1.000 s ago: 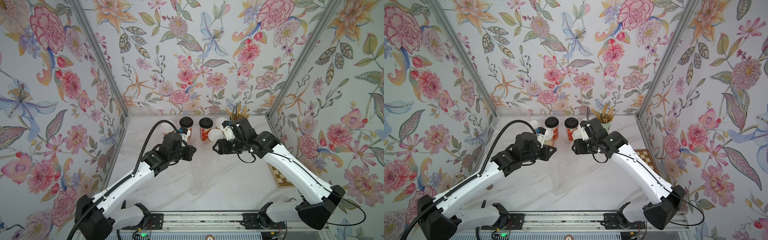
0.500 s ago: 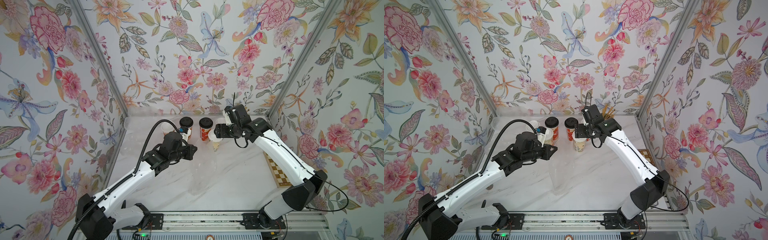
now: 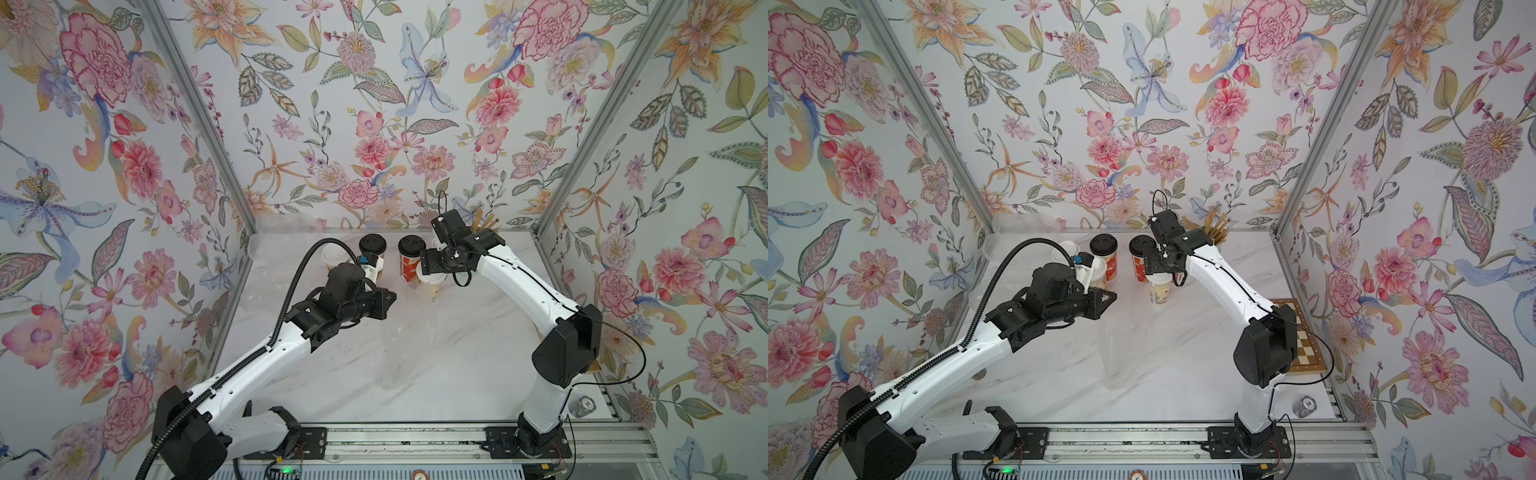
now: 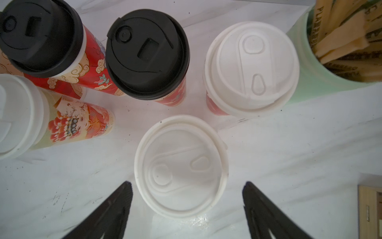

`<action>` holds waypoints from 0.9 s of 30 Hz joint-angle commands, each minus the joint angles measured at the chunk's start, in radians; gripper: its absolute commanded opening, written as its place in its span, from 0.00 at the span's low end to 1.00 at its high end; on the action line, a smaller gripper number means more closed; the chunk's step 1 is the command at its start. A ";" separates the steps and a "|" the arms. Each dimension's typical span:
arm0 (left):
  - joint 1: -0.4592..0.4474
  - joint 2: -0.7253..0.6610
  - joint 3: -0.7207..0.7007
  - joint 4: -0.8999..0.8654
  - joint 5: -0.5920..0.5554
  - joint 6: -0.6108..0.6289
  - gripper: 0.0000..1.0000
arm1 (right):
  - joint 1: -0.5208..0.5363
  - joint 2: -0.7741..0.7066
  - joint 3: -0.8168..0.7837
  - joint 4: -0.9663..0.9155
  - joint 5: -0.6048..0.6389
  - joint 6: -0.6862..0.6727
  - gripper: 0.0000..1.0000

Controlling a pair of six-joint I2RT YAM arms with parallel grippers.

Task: Pack milk tea into plastic carrier bags
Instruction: Pick up the milk tea cup at the center of the board.

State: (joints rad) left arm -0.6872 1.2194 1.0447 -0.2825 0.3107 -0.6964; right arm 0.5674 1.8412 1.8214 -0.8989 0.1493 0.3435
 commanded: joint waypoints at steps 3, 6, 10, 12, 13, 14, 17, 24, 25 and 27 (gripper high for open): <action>0.004 -0.003 -0.017 0.005 0.007 -0.008 0.11 | 0.023 0.029 0.035 0.014 0.053 0.001 0.86; 0.004 -0.005 -0.023 0.004 0.002 -0.008 0.11 | 0.032 0.039 0.034 0.035 0.067 0.003 0.86; 0.004 -0.005 -0.028 0.003 0.004 -0.011 0.11 | 0.043 0.053 0.037 0.048 0.098 0.006 0.85; 0.004 -0.008 -0.028 0.002 0.001 -0.014 0.11 | 0.045 0.057 0.035 0.054 0.107 0.008 0.85; 0.003 -0.010 -0.027 0.001 -0.001 -0.014 0.10 | 0.045 0.057 0.033 0.057 0.108 0.006 0.85; 0.004 -0.011 -0.027 0.000 -0.001 -0.013 0.10 | 0.046 0.058 0.029 0.062 0.110 0.006 0.84; 0.005 -0.012 -0.028 -0.003 -0.004 -0.014 0.10 | 0.048 0.060 0.020 0.068 0.114 0.008 0.83; 0.004 -0.014 -0.032 -0.003 -0.009 -0.021 0.10 | 0.049 0.060 -0.008 0.076 0.120 0.017 0.83; 0.005 -0.014 -0.031 -0.003 -0.009 -0.021 0.10 | 0.049 0.060 -0.013 0.077 0.119 0.016 0.83; 0.004 -0.014 -0.031 -0.003 -0.009 -0.022 0.10 | 0.050 0.058 -0.023 0.081 0.115 0.018 0.83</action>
State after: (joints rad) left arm -0.6872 1.2190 1.0210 -0.2836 0.3073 -0.7074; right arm 0.6086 1.8797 1.8217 -0.8318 0.2489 0.3477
